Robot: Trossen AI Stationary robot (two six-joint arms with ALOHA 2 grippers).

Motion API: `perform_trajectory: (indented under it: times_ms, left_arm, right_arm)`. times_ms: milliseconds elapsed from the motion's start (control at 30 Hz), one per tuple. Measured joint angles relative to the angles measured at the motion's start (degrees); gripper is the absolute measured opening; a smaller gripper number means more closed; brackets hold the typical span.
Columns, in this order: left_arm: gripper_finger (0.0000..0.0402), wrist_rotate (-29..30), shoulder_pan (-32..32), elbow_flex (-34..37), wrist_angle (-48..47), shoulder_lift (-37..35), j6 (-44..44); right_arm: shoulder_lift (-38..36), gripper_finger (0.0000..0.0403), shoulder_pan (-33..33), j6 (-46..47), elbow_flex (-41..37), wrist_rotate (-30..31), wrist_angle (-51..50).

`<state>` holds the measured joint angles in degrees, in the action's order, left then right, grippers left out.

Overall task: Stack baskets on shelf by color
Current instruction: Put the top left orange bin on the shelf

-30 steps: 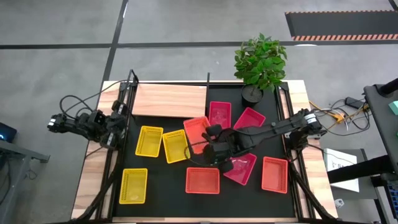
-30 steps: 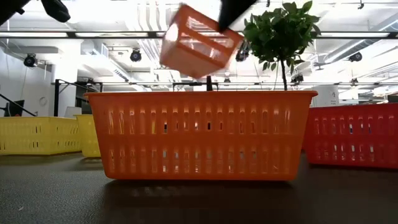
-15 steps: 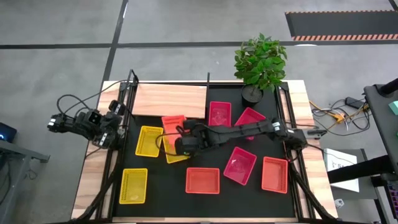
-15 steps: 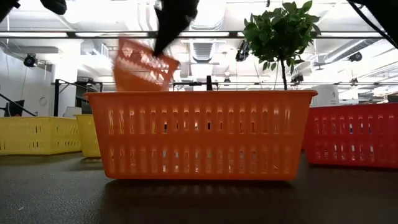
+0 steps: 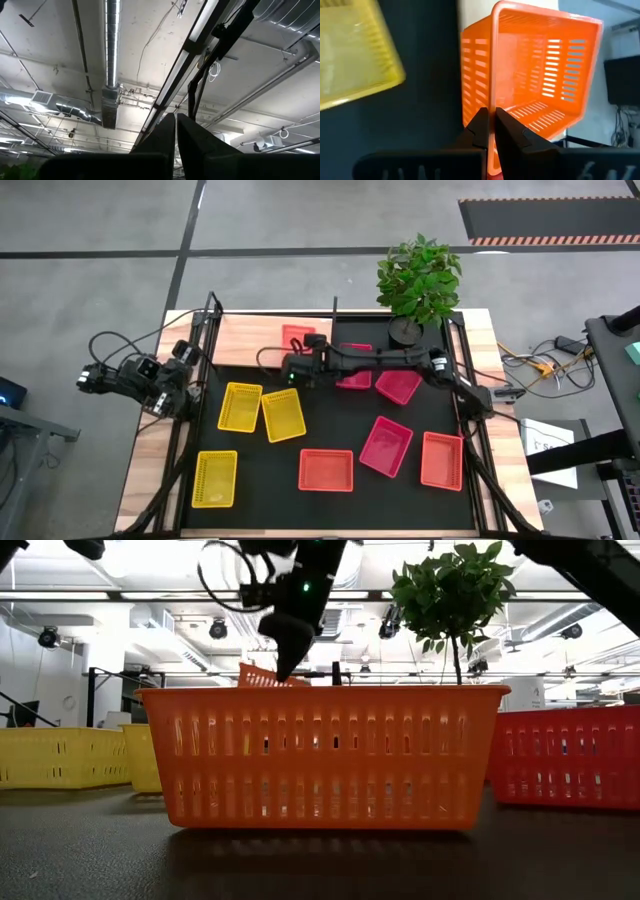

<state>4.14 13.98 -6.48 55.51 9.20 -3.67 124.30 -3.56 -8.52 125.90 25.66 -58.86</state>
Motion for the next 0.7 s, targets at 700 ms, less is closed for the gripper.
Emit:
perform_trajectory:
  times_ms: [700]
  left_arm:
    - [0.0002,0.04,0.00,0.09,1.03,-0.66,4.29]
  right_arm:
    - [4.54,0.0087,-5.87,-0.37,0.06,0.03,1.19]
